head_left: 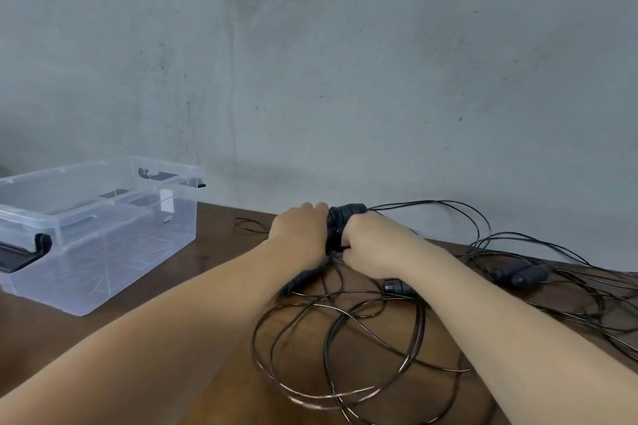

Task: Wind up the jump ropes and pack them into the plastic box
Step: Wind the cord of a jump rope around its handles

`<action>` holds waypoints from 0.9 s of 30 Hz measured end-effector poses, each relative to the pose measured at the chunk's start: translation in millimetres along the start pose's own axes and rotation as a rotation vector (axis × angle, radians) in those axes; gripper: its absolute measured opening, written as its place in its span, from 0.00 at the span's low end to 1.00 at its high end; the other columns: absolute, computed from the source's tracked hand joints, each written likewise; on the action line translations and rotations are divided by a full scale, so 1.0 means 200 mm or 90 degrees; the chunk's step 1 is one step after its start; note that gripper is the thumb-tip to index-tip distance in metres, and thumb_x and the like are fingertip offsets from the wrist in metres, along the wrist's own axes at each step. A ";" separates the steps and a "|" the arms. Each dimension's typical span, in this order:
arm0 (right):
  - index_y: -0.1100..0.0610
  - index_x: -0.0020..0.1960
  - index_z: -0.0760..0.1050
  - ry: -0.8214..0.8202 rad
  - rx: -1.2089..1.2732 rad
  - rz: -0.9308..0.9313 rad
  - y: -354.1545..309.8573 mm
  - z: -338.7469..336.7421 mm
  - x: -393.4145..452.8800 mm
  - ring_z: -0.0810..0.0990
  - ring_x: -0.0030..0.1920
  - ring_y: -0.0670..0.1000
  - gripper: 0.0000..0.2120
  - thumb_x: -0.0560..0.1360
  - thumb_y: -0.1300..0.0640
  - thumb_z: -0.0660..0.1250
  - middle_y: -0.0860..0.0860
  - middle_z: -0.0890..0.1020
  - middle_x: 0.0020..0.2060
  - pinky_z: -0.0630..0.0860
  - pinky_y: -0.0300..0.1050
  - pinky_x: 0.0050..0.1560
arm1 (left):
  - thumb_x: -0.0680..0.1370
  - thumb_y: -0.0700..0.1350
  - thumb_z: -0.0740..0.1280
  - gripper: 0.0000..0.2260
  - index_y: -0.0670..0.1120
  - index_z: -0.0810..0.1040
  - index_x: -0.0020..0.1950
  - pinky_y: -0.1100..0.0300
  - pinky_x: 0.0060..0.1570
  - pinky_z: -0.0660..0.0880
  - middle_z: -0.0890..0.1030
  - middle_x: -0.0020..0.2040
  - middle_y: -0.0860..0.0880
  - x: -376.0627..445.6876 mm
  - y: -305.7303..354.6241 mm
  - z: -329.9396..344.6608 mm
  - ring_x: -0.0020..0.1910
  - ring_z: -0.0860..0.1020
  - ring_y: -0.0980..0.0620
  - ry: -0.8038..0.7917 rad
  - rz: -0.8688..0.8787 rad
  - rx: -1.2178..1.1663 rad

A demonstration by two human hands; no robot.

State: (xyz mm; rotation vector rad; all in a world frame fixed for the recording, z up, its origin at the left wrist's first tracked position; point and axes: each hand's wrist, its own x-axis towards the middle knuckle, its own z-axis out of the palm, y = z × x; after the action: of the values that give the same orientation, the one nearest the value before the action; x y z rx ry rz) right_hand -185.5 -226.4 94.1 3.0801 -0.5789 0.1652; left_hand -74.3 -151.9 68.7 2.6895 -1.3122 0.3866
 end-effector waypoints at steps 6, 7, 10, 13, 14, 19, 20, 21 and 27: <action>0.51 0.43 0.84 -0.011 -0.082 -0.070 0.06 -0.23 0.03 0.81 0.40 0.49 0.05 0.69 0.50 0.76 0.47 0.83 0.38 0.80 0.47 0.44 | 0.70 0.46 0.70 0.22 0.47 0.69 0.62 0.56 0.40 0.70 0.77 0.52 0.48 0.00 0.01 -0.04 0.50 0.77 0.45 -0.016 0.130 0.034; 0.50 0.42 0.83 -0.023 -0.073 -0.071 0.09 -0.26 0.04 0.80 0.39 0.46 0.09 0.68 0.47 0.77 0.46 0.83 0.36 0.78 0.44 0.41 | 0.69 0.47 0.71 0.22 0.48 0.69 0.61 0.56 0.40 0.71 0.76 0.49 0.49 0.00 0.00 -0.06 0.49 0.77 0.45 -0.035 0.155 0.025; 0.50 0.38 0.81 -0.024 -0.002 -0.059 0.17 -0.32 0.08 0.74 0.33 0.43 0.13 0.64 0.42 0.79 0.43 0.78 0.29 0.69 0.39 0.33 | 0.67 0.46 0.72 0.18 0.51 0.71 0.53 0.57 0.38 0.71 0.75 0.43 0.52 -0.03 -0.04 -0.10 0.43 0.76 0.48 -0.108 0.221 -0.020; 0.48 0.38 0.83 -0.076 0.127 -0.029 0.24 -0.31 0.12 0.76 0.35 0.41 0.11 0.66 0.41 0.77 0.41 0.79 0.31 0.69 0.38 0.39 | 0.67 0.41 0.73 0.15 0.53 0.70 0.45 0.61 0.34 0.69 0.76 0.37 0.55 -0.07 -0.04 -0.11 0.38 0.75 0.52 -0.218 0.260 -0.186; 0.49 0.40 0.84 -0.090 0.184 -0.019 0.25 -0.30 0.12 0.75 0.33 0.42 0.11 0.67 0.41 0.76 0.42 0.78 0.30 0.69 0.39 0.39 | 0.67 0.41 0.73 0.15 0.54 0.70 0.44 0.62 0.33 0.69 0.75 0.36 0.56 -0.08 -0.04 -0.12 0.36 0.75 0.54 -0.244 0.262 -0.238; 0.57 0.42 0.79 -0.080 0.506 -0.020 0.32 -0.19 0.11 0.72 0.33 0.52 0.10 0.79 0.64 0.63 0.54 0.77 0.32 0.67 0.43 0.36 | 0.66 0.35 0.70 0.17 0.52 0.75 0.50 0.71 0.36 0.72 0.80 0.39 0.57 -0.08 -0.13 -0.20 0.36 0.77 0.62 -0.274 0.225 -0.610; 0.58 0.39 0.73 -0.073 0.593 -0.006 0.30 -0.16 0.12 0.65 0.28 0.50 0.12 0.80 0.67 0.58 0.52 0.71 0.27 0.61 0.42 0.32 | 0.65 0.34 0.69 0.16 0.49 0.76 0.49 0.69 0.35 0.73 0.80 0.38 0.55 -0.07 -0.14 -0.20 0.36 0.78 0.60 -0.270 0.210 -0.677; 0.58 0.38 0.68 -0.064 0.666 0.009 0.28 -0.12 0.12 0.59 0.26 0.47 0.13 0.80 0.66 0.56 0.49 0.65 0.25 0.56 0.41 0.29 | 0.64 0.35 0.67 0.14 0.45 0.75 0.48 0.66 0.34 0.72 0.79 0.37 0.52 -0.06 -0.14 -0.19 0.35 0.77 0.56 -0.271 0.195 -0.725; 0.59 0.42 0.71 -0.024 0.815 0.073 0.19 0.11 0.11 0.54 0.26 0.46 0.13 0.83 0.56 0.56 0.46 0.62 0.26 0.50 0.40 0.25 | 0.64 0.38 0.68 0.17 0.40 0.73 0.53 0.61 0.28 0.63 0.71 0.38 0.41 0.00 -0.16 -0.15 0.32 0.68 0.49 -0.294 0.078 -0.806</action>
State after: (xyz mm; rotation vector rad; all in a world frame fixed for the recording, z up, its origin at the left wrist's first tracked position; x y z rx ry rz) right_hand -176.9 -270.0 73.7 4.2440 -0.9217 0.7377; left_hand -53.6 -125.1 98.5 1.6184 -1.1686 -0.8358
